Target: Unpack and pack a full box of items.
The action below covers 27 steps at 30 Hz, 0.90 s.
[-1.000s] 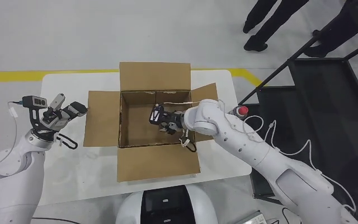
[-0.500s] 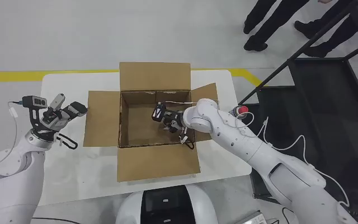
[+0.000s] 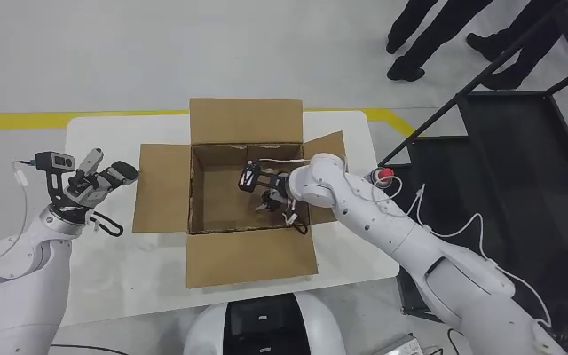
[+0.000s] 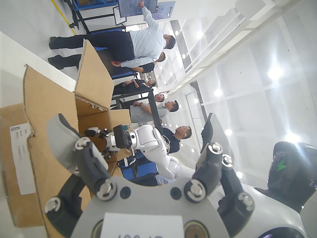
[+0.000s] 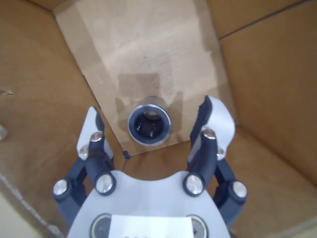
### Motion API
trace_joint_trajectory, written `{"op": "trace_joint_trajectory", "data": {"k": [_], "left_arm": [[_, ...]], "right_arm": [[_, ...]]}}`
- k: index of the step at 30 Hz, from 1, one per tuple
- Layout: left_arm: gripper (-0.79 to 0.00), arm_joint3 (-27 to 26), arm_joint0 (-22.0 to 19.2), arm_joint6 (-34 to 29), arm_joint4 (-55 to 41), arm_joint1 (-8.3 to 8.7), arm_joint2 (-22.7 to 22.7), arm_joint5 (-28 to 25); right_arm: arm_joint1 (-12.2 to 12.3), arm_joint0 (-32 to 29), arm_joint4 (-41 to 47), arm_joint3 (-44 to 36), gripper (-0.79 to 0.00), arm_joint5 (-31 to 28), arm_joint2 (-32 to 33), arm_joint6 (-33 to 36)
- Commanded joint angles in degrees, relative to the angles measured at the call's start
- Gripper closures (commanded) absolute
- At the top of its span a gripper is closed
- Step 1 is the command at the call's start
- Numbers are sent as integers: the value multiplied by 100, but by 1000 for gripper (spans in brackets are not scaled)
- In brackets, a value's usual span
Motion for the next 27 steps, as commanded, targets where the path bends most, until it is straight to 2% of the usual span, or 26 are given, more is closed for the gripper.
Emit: {"op": "trace_joint_trajectory", "data": {"k": [1,5,12,19,23,27], "left_arm": [[-785,0,0,-1,-13,0,0,0],[-785,0,0,-1,-13,0,0,0],[-785,0,0,-1,-13,0,0,0],[-785,0,0,-1,-13,0,0,0],[-785,0,0,-1,-13,0,0,0],[-785,0,0,-1,-13,0,0,0]], "right_arm": [[108,-148,-106,-487,-785,-132,222,-54],[400,-754,126,-1534,-785,-551,1020,-518],[865,-2318,333,-3140,-785,-972,2664,-1188],[1115,-3850,-16,-4294,-785,-596,4119,-1549],[1156,-4475,-8,-4539,-785,-351,4602,-1917],[1156,-4475,-8,-4539,-785,-351,4602,-1917]]}}
